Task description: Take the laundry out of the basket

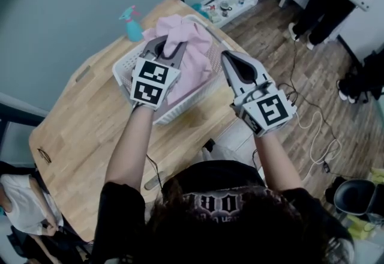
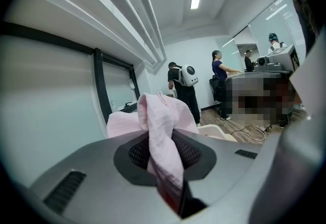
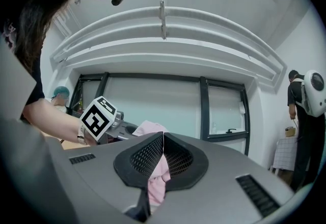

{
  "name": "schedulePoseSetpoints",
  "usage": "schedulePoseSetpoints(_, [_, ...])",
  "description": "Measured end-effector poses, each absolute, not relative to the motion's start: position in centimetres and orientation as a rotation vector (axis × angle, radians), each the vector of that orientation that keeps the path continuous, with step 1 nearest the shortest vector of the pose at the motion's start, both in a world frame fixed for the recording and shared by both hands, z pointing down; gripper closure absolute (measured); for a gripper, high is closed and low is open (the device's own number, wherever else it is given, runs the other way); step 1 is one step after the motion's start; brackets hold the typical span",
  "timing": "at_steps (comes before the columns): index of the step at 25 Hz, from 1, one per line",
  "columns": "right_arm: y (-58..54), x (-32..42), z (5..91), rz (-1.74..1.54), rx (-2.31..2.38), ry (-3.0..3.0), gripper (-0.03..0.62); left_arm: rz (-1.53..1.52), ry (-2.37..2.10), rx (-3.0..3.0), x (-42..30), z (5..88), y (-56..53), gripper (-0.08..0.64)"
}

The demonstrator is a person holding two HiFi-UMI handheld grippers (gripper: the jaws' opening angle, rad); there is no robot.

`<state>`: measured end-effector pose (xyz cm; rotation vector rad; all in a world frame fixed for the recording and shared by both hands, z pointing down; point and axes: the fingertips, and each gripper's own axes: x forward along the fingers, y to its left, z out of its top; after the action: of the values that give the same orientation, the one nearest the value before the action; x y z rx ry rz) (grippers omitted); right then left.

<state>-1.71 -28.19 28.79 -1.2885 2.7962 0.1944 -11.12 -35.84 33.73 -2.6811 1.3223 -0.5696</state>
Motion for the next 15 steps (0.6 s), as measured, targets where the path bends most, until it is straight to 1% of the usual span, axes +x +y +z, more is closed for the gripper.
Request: schedulePoseSetpoints(15, [-25.2,1.1,26.9,0.241,-1.433,2.701,0.565,-0.357,1.256,-2.638,-8.9,25.6,-33.2,0.497])
